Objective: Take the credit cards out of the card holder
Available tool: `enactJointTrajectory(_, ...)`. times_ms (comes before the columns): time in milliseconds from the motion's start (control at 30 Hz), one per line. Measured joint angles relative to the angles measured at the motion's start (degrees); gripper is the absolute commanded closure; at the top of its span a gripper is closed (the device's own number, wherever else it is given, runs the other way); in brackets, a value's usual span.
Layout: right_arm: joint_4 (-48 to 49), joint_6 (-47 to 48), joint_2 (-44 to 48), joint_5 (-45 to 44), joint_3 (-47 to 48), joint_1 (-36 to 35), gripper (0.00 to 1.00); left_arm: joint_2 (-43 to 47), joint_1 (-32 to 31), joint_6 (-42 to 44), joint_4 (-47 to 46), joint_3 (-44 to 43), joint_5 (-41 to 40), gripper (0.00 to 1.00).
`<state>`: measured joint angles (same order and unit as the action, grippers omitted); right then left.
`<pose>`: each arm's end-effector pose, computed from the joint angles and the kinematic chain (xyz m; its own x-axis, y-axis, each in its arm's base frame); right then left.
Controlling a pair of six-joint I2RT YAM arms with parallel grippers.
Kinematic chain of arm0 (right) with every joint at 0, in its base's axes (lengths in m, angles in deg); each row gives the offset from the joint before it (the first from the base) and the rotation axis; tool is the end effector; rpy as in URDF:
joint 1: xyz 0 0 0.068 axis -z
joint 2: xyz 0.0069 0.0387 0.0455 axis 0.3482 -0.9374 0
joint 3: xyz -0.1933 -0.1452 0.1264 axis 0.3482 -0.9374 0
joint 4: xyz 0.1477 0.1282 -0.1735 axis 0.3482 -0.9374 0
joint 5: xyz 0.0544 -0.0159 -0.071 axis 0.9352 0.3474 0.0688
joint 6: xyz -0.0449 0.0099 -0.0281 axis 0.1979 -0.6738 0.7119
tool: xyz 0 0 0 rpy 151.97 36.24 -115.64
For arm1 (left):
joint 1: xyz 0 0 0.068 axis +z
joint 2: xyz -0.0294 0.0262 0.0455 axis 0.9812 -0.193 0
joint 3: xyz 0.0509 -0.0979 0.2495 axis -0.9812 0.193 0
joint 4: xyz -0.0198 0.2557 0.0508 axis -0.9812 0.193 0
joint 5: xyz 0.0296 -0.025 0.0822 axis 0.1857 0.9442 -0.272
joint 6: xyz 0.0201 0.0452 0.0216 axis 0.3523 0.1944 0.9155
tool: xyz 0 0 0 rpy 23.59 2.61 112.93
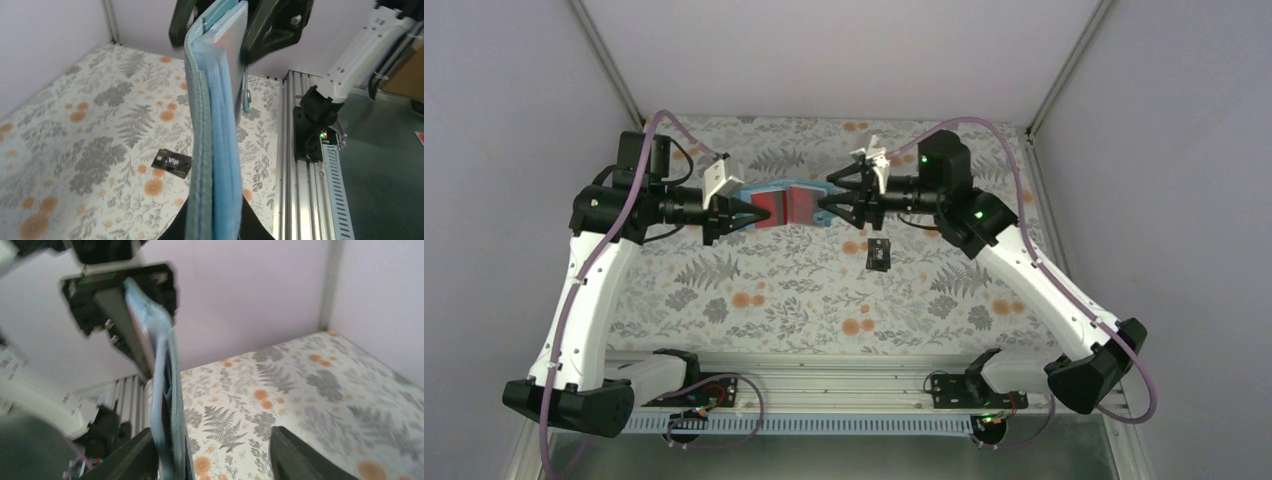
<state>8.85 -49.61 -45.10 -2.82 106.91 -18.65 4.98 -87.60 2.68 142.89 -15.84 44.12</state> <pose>0.2044 0.1960 0.4196 -0.1706 -0.1735 -0.9699 -0.9752 0.1708 0.1410 0.1792 -0.0594 0.4226 -0.1611 0.3210 -0.9333 0.9710 0.2208 -0.0916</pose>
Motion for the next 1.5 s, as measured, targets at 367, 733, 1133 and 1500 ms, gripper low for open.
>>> enactJointTrajectory(367,6.8,-5.9,8.3,-2.2,-2.3,2.5,0.52,0.3,1.1,-11.6,-9.8,6.6,-8.9,0.98)
enactJointTrajectory(733,15.8,-8.3,-7.2,9.7,-4.5,-6.1,0.62,1.2,1.2,-6.3,-6.0,7.2,0.8,0.98)
enactJointTrajectory(1133,18.5,-10.2,-7.5,15.0,-4.7,-5.6,0.64,1.6,1.8,1.4,-0.7,7.2,6.0,0.98)
enactJointTrajectory(1500,17.5,-9.4,-6.1,14.5,-4.9,-1.9,0.67,1.6,1.8,2.8,0.9,7.2,6.6,0.98)
